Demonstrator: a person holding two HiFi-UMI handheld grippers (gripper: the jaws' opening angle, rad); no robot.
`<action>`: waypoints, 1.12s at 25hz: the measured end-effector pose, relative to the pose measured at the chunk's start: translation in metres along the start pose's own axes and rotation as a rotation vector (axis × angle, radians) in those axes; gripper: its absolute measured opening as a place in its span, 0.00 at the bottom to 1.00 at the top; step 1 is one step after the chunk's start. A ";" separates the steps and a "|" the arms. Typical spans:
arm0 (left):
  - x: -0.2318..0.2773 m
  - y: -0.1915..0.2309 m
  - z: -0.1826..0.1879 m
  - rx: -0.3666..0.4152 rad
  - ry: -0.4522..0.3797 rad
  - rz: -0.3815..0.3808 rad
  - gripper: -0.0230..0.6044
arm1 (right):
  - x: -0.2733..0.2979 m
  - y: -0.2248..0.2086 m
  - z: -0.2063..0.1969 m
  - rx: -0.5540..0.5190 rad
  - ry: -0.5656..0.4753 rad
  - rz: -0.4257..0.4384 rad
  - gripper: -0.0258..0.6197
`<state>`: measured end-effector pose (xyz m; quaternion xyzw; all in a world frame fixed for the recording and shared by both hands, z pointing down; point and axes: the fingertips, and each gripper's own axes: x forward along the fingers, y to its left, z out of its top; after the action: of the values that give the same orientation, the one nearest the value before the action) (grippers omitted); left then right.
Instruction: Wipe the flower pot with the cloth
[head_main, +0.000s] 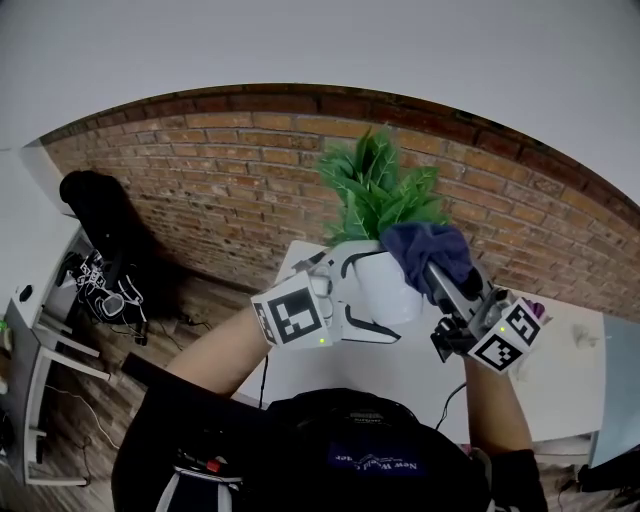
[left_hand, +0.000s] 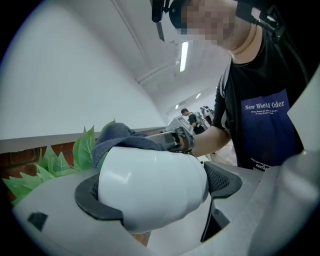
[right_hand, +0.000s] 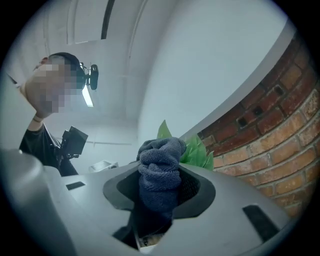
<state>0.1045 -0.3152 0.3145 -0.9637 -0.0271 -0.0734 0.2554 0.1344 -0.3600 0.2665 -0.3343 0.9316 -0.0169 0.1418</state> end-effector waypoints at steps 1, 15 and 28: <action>0.000 0.002 -0.002 -0.001 0.007 0.007 0.88 | -0.002 0.003 -0.003 0.001 0.015 0.020 0.24; 0.001 0.006 -0.001 0.006 -0.007 0.060 0.88 | -0.041 0.001 -0.011 0.122 -0.052 0.091 0.24; -0.006 0.003 0.003 0.011 -0.023 0.020 0.88 | -0.018 0.007 -0.020 0.239 -0.034 0.126 0.24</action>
<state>0.0996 -0.3165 0.3095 -0.9633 -0.0208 -0.0595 0.2611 0.1378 -0.3448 0.2893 -0.2562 0.9395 -0.1134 0.1971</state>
